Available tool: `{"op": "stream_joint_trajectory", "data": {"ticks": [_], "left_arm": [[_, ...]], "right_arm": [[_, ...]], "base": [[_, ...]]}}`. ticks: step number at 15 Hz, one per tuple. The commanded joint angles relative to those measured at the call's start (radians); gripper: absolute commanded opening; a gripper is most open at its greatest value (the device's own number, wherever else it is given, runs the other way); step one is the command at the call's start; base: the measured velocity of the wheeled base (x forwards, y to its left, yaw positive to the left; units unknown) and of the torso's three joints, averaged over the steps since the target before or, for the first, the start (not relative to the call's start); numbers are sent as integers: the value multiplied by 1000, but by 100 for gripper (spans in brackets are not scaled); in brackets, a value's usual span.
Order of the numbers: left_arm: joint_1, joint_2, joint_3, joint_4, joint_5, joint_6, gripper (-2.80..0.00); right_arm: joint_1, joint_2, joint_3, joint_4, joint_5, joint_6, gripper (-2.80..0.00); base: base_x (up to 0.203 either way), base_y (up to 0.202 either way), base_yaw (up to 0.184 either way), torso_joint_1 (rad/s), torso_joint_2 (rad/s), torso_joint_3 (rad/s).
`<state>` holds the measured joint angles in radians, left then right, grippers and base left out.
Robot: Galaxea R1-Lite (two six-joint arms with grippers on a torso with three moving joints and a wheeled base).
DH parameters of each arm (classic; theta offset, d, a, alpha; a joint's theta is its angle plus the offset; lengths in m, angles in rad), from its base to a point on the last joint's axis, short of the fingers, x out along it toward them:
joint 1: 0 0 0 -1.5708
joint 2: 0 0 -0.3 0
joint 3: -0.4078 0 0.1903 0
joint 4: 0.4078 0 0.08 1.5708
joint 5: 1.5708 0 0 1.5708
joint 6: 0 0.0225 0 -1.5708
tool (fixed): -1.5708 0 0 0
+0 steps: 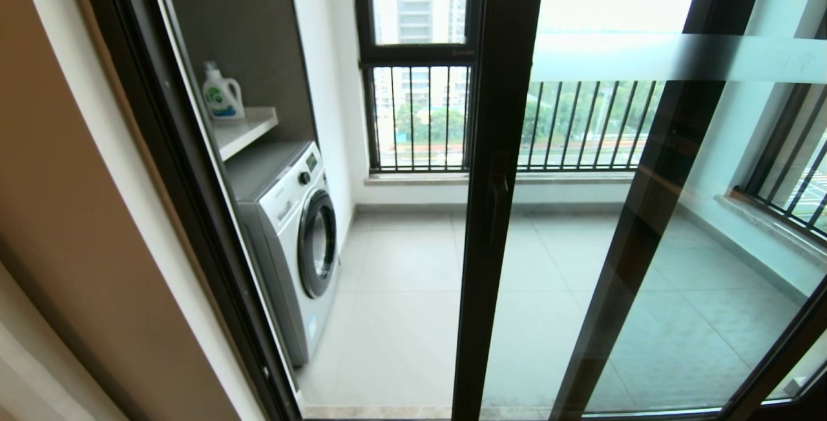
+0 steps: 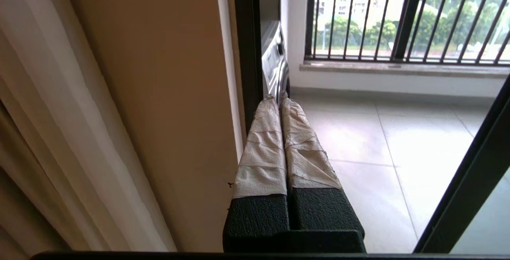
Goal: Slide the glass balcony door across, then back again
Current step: Open the slid door
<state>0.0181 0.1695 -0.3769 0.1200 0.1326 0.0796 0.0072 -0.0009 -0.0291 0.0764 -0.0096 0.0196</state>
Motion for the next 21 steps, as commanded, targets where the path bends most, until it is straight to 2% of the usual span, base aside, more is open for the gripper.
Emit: {"op": "stream_joint_trajectory", "data": {"ticks": [1,4,5,6,7,8,13,19,21], "left_arm": [[-7,-54,171,-85,-5,30,-280],[-12,-160,351,-186,-80,64,-280],[-14,-172,367,-189,-116,55,-280],[-15,-168,374,-138,-138,48,-280],[-15,-167,373,-90,-139,36,-280],[-15,-166,376,-119,-137,12,-280],[-15,-166,377,-123,-133,-18,-280],[-15,-166,377,-123,-132,-26,-280],[-15,-166,377,-123,-133,-26,-280]], "right_arm": [[0,0,0,0,0,0,-280],[0,0,0,0,0,0,-280],[0,-1,0,0,0,0,-280],[0,0,0,0,0,0,-280],[0,-1,0,0,0,0,-280],[0,-1,0,0,0,0,-280],[0,1,2,-1,-1,3,-280],[0,-1,3,-8,-3,2,-280],[0,14,-47,-10,13,0,-280]], "base": [[0,0,0,0,0,0],[0,0,0,0,0,0],[0,0,0,0,0,0],[0,0,0,0,0,0],[0,0,0,0,0,0],[0,0,0,0,0,0],[0,0,0,0,0,0],[0,0,0,0,0,0],[0,0,0,0,0,0]]}}
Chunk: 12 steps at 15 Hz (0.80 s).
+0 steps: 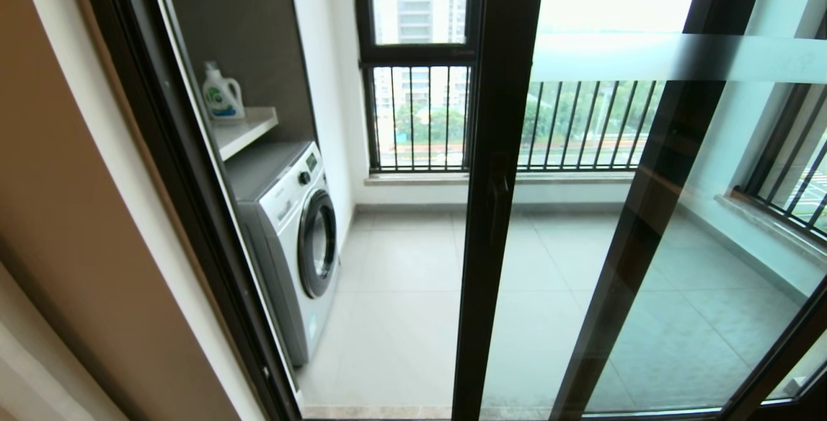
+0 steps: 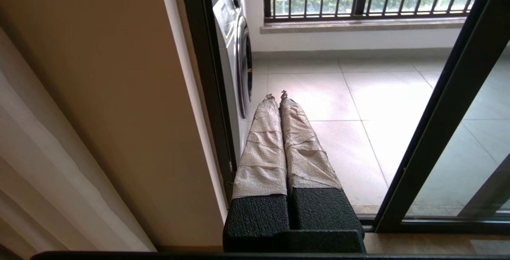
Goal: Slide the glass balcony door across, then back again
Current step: Open the slid door
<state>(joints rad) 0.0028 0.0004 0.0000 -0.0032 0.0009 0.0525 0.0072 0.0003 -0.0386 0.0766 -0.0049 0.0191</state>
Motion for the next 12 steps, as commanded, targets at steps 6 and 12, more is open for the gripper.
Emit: {"op": "stream_joint_trajectory", "data": {"ticks": [6,12], "left_arm": [[-1,3,0,0,1,1,-280],[0,3,0,0,1,1,-280]], "right_arm": [[10,521,-388,-44,205,26,-280],[161,1188,-635,-245,335,20,-280]], "base": [[0,0,0,0,0,0],[0,0,0,0,0,0]]}}
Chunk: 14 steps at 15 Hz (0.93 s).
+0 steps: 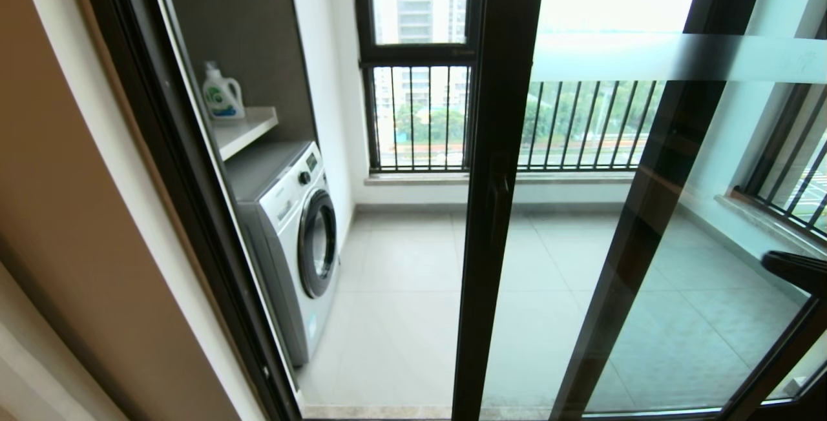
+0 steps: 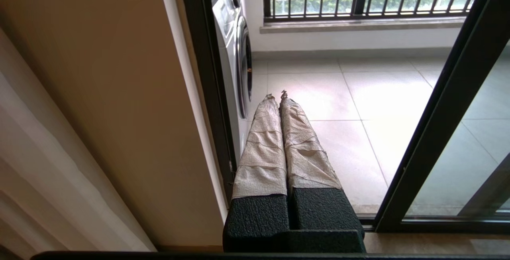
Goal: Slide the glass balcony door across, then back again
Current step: Open the slid door
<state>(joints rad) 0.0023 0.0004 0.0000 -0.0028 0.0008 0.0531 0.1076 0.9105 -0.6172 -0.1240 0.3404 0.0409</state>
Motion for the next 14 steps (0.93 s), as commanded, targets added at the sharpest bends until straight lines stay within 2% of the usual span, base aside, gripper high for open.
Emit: {"op": "stream_joint_trajectory", "data": {"ticks": [1,4,6,8,11,14], "left_arm": [[1,3,0,0,1,1,-280],[1,3,0,0,1,1,-280],[-1,3,0,0,1,0,-280],[1,3,0,0,1,1,-280],[0,3,0,0,1,1,-280],[1,3,0,0,-1,1,-280]], "right_arm": [[116,371,-84,-103,-47,-2,-280],[303,631,-160,-315,-249,-9,-280],[377,766,-236,-399,-344,-41,-280],[411,871,-331,-425,-398,-59,-280],[447,1015,-476,-434,-526,-67,-280],[453,1131,-611,-411,-581,-67,-280]], "base": [[0,0,0,0,0,0],[0,0,0,0,0,0],[0,0,0,0,0,0],[0,0,0,0,0,0],[0,0,0,0,0,0],[0,0,0,0,0,0]]}}
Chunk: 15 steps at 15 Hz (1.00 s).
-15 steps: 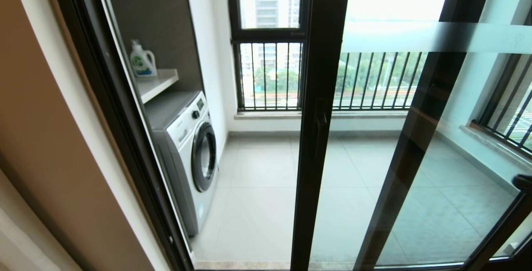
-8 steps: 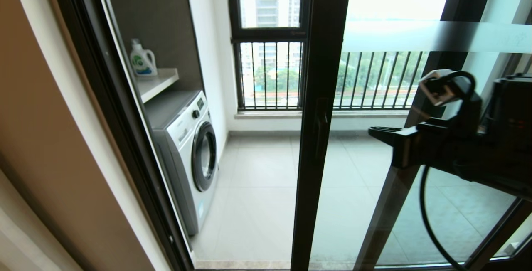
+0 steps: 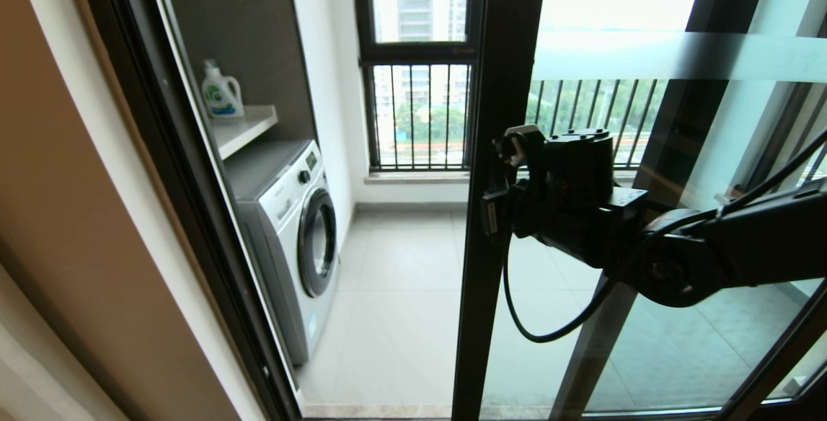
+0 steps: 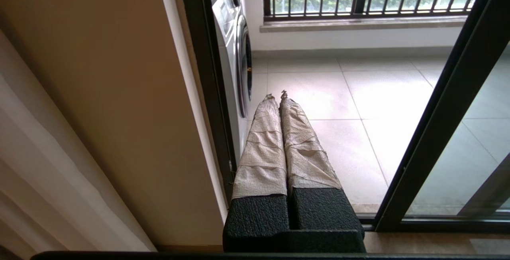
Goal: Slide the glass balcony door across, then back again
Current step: Open the slid door
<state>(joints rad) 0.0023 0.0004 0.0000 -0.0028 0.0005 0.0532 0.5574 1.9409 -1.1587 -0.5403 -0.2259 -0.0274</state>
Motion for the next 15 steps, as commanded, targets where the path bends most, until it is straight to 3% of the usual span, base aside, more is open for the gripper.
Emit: {"op": "stream_joint_trajectory", "data": {"ticks": [1,6,15], "left_arm": [[-1,3,0,0,1,1,-280],[1,3,0,0,1,0,-280],[-1,3,0,0,0,1,-280]], "right_arm": [[2,134,-117,21,-33,3,-280],[-6,241,-228,34,-70,2,-280],[-74,244,-220,25,-128,-16,-280]], "base": [[0,0,0,0,0,0],[0,0,0,0,0,0],[0,0,0,0,0,0]]}}
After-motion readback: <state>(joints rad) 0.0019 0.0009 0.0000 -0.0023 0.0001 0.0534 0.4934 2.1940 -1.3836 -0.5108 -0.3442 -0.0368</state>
